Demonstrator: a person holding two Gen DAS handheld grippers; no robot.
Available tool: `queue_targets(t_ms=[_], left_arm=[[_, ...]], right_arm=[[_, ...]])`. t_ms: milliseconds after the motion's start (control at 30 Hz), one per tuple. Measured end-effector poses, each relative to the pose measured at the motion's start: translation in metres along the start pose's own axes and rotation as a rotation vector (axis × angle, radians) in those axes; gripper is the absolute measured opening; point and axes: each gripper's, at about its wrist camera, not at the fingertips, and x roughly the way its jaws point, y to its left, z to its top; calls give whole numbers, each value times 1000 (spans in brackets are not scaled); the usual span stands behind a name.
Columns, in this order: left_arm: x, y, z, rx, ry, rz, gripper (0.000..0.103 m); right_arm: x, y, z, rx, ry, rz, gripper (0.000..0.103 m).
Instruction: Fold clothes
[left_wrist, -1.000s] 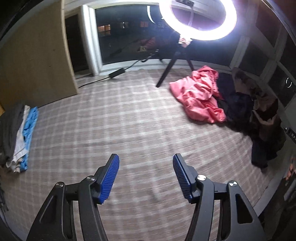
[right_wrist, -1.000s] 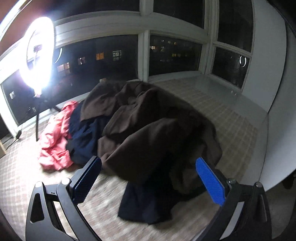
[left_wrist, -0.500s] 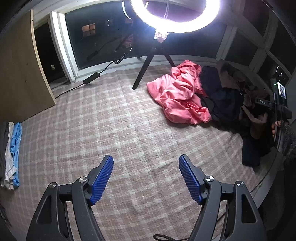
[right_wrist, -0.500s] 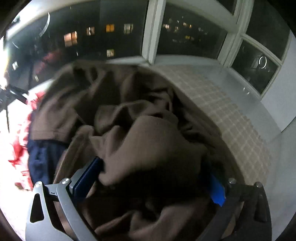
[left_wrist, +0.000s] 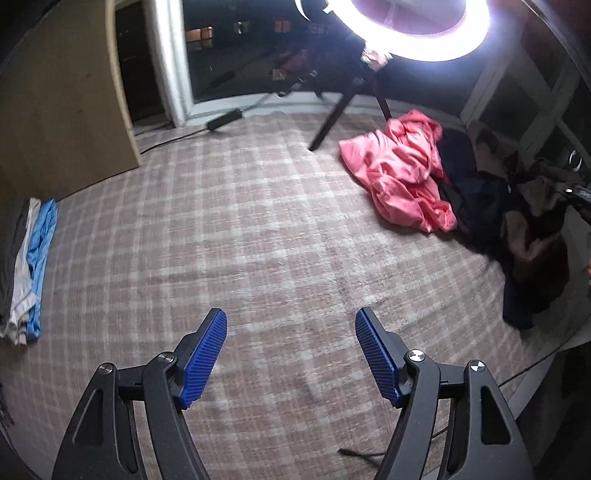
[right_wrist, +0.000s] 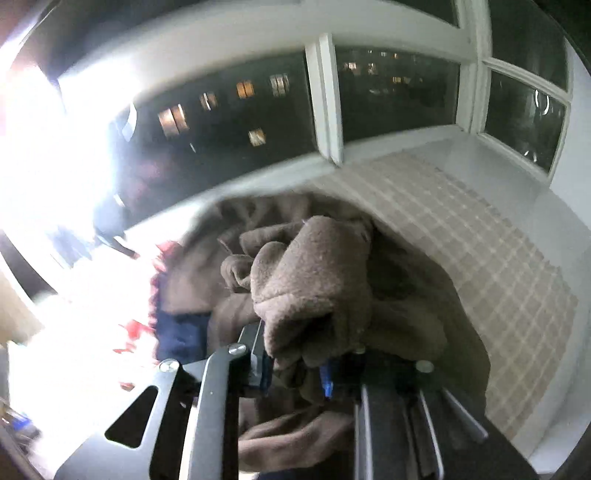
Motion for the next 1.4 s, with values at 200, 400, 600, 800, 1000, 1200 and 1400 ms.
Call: queue_targets(t_ms=[200,400,600,800,1000,1200,1400], left_arm=[[-34,48,-9,-73,-83,-2,57],[-84,107,-23,-118,-182,31,57],[-149,194,-53,-175,-276,124,59],[-177,265,-86,-232,-295,214,59],[-152,291,-99,-198,-212,184,60],[-87,231,-94,-7,-65,33,60],[-20,134,-76,160,18,-51,60]], right_arm=[[-115,62,2,-40,-127,174,18],[-207,171,-39,-184,-165,353,18],[-224,327,-86,-372,-99,529,18],[-192,488,-154,-571,176,749,20],[-145,468,-196,-504,397,607,30],[-108,339,-200,-287,344,391,54],[-63,243,-230,-98,399,163,58]])
